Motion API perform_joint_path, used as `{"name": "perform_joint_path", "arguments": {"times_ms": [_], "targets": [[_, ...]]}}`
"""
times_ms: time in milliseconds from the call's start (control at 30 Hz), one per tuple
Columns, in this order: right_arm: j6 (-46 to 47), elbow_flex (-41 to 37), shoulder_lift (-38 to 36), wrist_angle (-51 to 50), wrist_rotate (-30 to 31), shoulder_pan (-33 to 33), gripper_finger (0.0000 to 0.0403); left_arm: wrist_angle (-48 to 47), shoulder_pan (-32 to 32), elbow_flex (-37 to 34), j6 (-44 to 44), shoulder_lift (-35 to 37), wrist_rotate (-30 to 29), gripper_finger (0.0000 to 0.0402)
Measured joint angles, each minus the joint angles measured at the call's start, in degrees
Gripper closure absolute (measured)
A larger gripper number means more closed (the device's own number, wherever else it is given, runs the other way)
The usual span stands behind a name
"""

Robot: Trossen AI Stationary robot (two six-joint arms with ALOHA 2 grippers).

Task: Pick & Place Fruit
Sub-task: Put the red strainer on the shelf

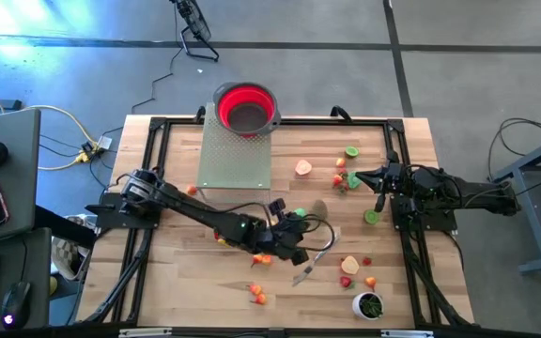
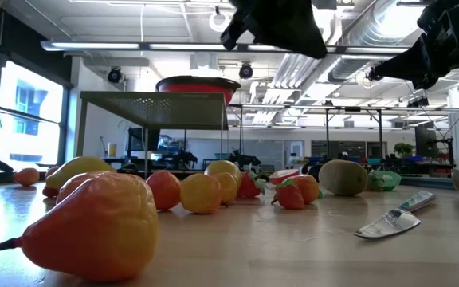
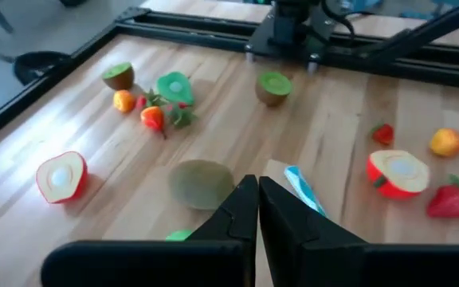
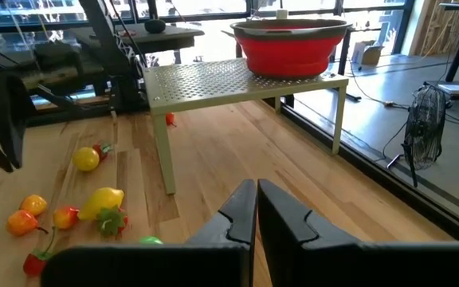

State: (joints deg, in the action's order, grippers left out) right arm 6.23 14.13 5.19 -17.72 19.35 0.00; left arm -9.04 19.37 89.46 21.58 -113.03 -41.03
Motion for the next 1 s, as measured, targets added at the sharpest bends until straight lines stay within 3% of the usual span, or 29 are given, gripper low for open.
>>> {"name": "perform_joint_path", "arguments": {"times_ms": [233,467,733,1000], "targets": [[-0.01,0.00,0.00,0.00,0.09,0.00,0.0394,18.42,-0.48,-11.59,-1.08,0.72,-0.47,0.0391],[0.03,0.00,0.02,-0.48,0.22,0.00,0.0394,19.23,-0.60,-20.82,-3.27,11.36,-2.12,0.0391],[0.16,0.02,0.02,-0.04,0.02,-0.01,0.0394,19.19,-2.87,-36.30,-4.91,28.44,-3.84,0.0391],[0.54,0.02,0.02,-0.05,0.02,-0.01,0.0394,18.65,-11.89,-47.00,-12.16,44.27,9.18,0.0391]]}}
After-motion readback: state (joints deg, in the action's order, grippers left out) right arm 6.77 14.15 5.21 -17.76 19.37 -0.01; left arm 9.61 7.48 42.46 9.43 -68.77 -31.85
